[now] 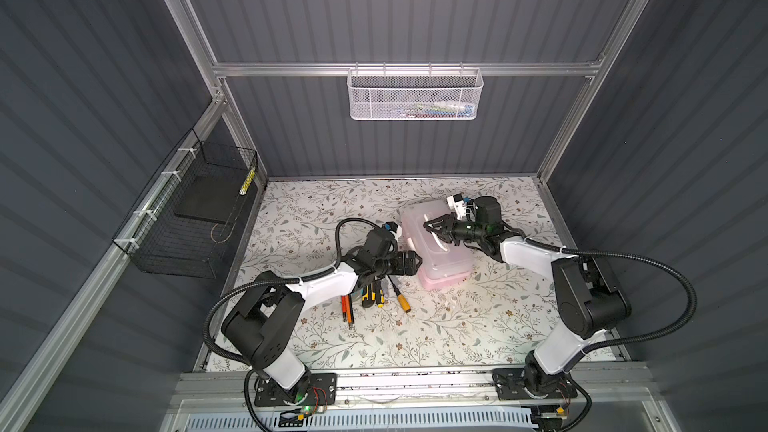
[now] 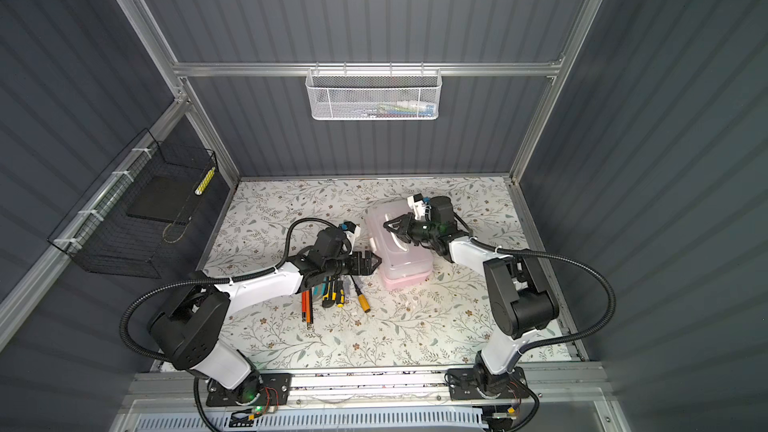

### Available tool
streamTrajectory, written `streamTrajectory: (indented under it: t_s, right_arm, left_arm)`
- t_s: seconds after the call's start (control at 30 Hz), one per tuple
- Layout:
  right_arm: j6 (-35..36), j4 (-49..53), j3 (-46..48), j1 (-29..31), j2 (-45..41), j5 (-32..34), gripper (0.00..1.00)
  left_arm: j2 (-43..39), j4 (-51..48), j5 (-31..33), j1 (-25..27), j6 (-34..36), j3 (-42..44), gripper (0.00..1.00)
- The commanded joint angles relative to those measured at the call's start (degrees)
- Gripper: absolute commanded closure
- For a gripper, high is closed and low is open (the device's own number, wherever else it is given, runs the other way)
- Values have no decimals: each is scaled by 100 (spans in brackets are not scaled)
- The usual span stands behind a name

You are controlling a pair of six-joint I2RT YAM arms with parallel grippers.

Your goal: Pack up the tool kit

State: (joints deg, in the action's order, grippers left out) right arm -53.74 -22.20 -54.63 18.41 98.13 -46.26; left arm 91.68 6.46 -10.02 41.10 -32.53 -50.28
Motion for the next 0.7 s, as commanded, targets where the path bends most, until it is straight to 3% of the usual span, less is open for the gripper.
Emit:
streamTrajectory:
  t_s: [0.0, 0.33, 0.67]
  right_arm:
    - [-396, -73, 163, 80, 258, -538, 100]
    - [-707, -551, 335, -175, 213, -819, 100]
    - [-1136, -1277, 580, -397, 150, -1143, 100]
  left_arm:
    - [-212, 120, 19, -136, 31, 14, 8]
    - [13, 582, -684, -854, -397, 66, 10]
    - [-65, 1429, -682, -1678, -794, 702, 10]
